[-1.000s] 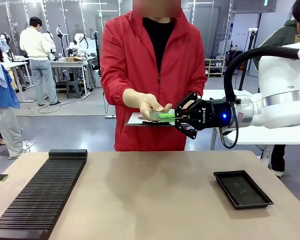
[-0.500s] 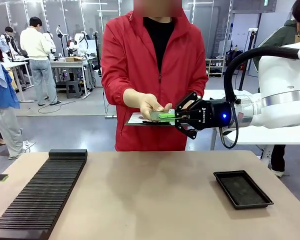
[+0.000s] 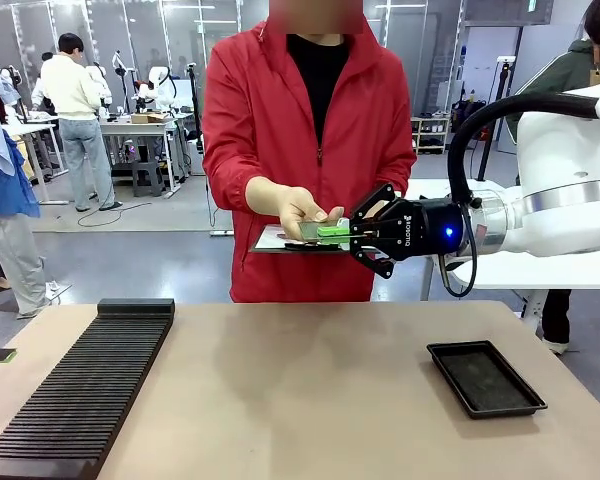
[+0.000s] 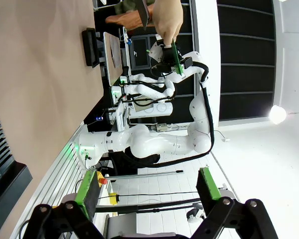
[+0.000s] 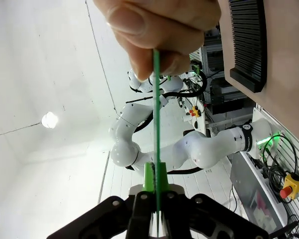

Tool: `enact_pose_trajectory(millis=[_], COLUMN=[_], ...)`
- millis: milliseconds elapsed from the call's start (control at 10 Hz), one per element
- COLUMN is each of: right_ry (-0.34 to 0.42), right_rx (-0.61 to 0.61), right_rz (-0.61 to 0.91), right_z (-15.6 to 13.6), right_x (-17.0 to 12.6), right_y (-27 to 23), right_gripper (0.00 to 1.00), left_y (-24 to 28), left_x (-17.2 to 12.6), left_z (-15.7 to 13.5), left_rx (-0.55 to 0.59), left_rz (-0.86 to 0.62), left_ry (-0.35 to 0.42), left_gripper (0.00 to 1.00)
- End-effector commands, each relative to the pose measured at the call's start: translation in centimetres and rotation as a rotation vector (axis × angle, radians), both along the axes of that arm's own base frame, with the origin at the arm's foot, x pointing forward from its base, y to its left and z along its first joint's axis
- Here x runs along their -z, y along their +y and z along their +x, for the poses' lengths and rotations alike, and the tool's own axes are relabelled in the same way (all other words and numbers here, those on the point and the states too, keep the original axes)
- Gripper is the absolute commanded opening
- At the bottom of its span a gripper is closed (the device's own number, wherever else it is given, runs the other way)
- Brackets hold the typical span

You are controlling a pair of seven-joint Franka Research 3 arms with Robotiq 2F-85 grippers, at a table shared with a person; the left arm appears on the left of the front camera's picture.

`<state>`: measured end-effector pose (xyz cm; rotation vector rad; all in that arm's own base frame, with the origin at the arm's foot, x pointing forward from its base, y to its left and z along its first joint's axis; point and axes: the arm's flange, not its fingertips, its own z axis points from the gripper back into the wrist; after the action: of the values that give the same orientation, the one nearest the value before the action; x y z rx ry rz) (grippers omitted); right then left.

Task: Inspect the PCB.
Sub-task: Place the Blank PCB in the ESD tray.

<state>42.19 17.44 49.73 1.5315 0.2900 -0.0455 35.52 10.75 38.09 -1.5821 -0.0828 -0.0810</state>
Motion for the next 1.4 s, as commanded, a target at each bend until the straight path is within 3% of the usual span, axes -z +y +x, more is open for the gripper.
enact_pose_trajectory(millis=[0, 1300], right_ry=[-0.003, -0.003], right_rx=[-0.01, -0.01], right_rz=[-0.004, -0.004], right_z=[-0.04, -0.04], right_x=[-0.16, -0.16], right_y=[0.16, 0.16], right_gripper=[0.0, 0.0], left_y=[0.06, 0.06], left_x=[-0.07, -0.07], left_z=[-0.01, -0.01], left_rx=[-0.004, -0.004], left_rz=[0.004, 0.004], left_ry=[0.001, 0.001], left_gripper=[1.0, 1.0])
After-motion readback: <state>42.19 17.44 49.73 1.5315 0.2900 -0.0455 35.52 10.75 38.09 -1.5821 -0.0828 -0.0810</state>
